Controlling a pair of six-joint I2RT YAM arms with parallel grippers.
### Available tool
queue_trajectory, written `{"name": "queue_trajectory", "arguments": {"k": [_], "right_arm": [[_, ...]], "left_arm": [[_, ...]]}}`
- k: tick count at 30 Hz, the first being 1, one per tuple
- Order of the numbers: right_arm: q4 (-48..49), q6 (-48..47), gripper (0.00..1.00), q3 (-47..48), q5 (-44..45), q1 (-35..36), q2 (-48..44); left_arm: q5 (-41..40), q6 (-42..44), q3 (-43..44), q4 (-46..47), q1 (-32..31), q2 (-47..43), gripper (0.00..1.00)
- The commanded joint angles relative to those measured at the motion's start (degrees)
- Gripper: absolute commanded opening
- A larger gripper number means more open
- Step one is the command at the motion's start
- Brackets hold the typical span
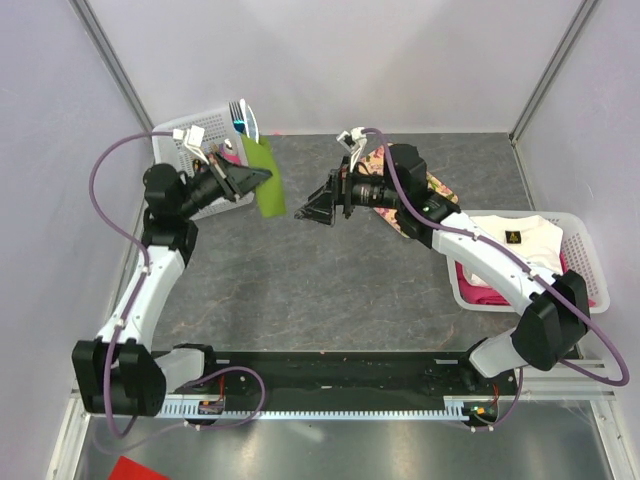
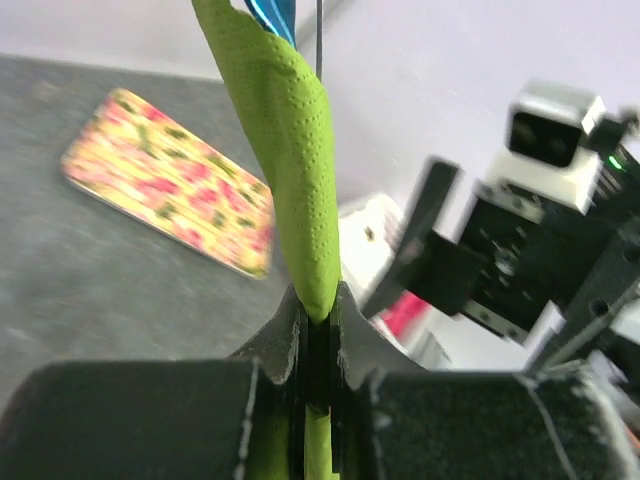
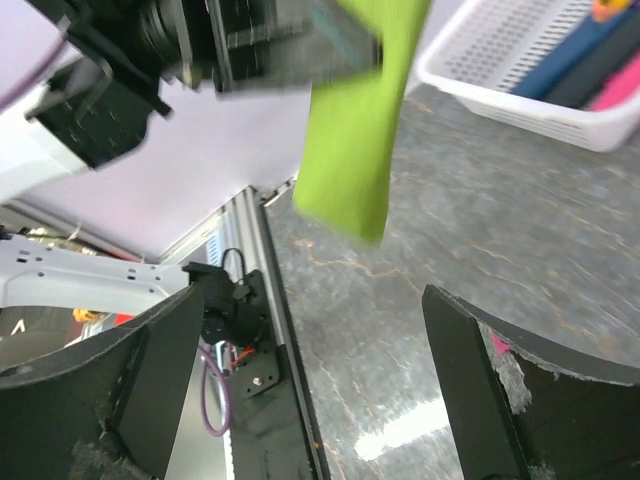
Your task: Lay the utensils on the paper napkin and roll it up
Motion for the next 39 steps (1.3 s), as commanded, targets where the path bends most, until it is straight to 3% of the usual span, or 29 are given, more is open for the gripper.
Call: {"name": "queue_trajectory", "arguments": {"k": [1, 9, 20, 39], "right_arm": [[-2.9, -2.2, 0.98, 2.2, 0.6, -1.9, -0.7], [-4.2, -3.9, 0.98, 1.3, 0.1, -2.9, -0.4], [-3.4, -2.0, 0.98, 1.8, -1.0, -2.9, 2.2], [-0.4, 0.6, 0.98, -0.7, -2.3, -3.0, 3.9]], "left_arm": [[-7.5, 12.8, 8.4, -7.2, 5.3, 5.7, 0.02], [-9.6, 21.2, 19.4, -10.1, 11.4, 21.6, 0.02], [-11.8, 23.7, 32.9, -8.6, 14.4, 42.6, 0.02], [-9.9, 22.3, 46.2, -6.4, 15.2, 62.4, 0.02]]}}
